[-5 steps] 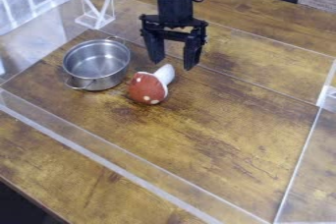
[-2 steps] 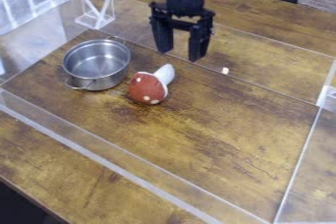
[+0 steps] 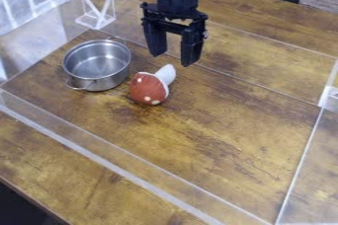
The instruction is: Put the mushroom in the silver pot
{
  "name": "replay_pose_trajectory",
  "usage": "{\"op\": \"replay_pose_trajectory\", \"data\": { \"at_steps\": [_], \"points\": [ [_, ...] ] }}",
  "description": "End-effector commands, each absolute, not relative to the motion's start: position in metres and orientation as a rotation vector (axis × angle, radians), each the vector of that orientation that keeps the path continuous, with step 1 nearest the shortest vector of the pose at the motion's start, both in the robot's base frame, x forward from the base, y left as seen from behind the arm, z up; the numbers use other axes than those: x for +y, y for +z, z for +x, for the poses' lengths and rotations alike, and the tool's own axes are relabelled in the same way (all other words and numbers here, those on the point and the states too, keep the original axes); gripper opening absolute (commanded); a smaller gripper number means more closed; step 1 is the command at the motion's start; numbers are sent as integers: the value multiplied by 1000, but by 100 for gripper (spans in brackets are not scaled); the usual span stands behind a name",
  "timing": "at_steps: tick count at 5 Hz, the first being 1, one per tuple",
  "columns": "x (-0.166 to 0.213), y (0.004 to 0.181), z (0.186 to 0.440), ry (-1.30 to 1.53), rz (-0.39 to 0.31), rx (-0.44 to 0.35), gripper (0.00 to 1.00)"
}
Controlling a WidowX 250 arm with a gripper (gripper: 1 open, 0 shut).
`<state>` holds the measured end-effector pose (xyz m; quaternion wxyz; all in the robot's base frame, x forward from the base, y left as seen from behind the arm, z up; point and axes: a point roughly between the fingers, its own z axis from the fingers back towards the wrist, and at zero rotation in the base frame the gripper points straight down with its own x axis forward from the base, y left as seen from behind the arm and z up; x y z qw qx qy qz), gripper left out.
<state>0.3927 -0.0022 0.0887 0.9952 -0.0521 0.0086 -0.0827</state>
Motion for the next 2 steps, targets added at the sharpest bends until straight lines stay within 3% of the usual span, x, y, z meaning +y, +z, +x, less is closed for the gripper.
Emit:
{"op": "replay_pose_trajectory", "data": {
  "at_steps": [1,2],
  "points": [
    [3,127,394,-188,-86,-53,100],
    [11,110,388,-134,-84,-30,100]
  ]
}}
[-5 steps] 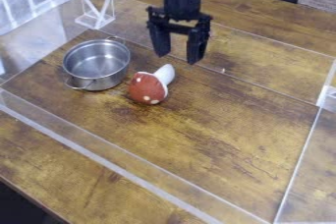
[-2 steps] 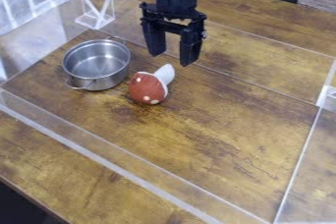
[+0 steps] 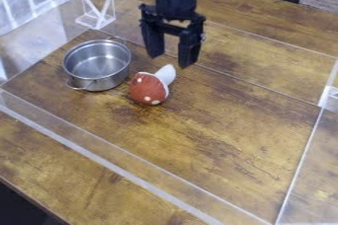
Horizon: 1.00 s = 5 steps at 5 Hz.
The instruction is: Put the mushroom in the silver pot
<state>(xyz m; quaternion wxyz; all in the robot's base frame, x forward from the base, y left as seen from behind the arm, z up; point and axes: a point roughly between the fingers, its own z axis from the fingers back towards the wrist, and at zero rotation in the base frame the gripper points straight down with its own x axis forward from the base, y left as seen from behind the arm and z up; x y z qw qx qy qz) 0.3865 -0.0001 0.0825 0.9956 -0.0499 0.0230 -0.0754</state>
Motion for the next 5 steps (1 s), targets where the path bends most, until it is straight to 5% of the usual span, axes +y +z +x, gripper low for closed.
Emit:
{"op": "replay_pose_trajectory", "data": {
  "at_steps": [1,2,3,5],
  "points": [
    [19,93,380,-76,-83,-12,100],
    [12,85,374,-67,-87,4,100],
    [5,79,370,-58,-95,15,0],
    [-11,84,372,-1,-72,16,0]
  ]
}}
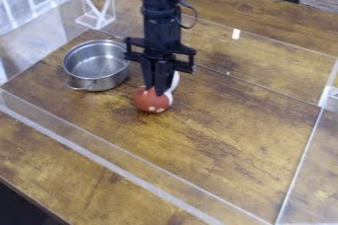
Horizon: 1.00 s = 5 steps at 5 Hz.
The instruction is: Put the mushroom in the silver pot
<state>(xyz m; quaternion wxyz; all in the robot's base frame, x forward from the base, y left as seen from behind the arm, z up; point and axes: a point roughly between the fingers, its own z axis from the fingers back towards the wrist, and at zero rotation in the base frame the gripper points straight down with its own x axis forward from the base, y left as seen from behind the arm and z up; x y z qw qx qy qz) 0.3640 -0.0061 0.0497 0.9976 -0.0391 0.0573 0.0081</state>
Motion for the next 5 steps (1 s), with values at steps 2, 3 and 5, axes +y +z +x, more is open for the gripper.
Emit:
{"op": "replay_pose_trajectory", "data": {
  "at_steps": [2,3,5],
  "points": [
    [-17,134,365,-114,-14,-2,0],
    [-15,158,375,-53,22,-26,0],
    [22,156,394,122,62,-85,0]
  ]
}}
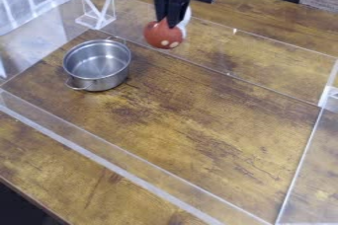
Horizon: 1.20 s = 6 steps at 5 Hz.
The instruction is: Put the mushroom in the silver pot
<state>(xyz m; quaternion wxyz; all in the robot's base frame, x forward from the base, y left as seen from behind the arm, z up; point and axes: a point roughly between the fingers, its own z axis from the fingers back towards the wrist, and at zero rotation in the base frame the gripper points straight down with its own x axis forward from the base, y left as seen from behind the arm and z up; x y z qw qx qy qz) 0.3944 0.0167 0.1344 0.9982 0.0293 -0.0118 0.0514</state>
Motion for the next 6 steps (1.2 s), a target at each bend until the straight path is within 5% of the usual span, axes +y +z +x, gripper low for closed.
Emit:
{"op": "replay_pose_trajectory", "data": {
  "at_steps": [1,6],
  "points": [
    [38,158,393,144,75,-98,0],
    [71,168,396,-58,90,-145,0]
  ]
}}
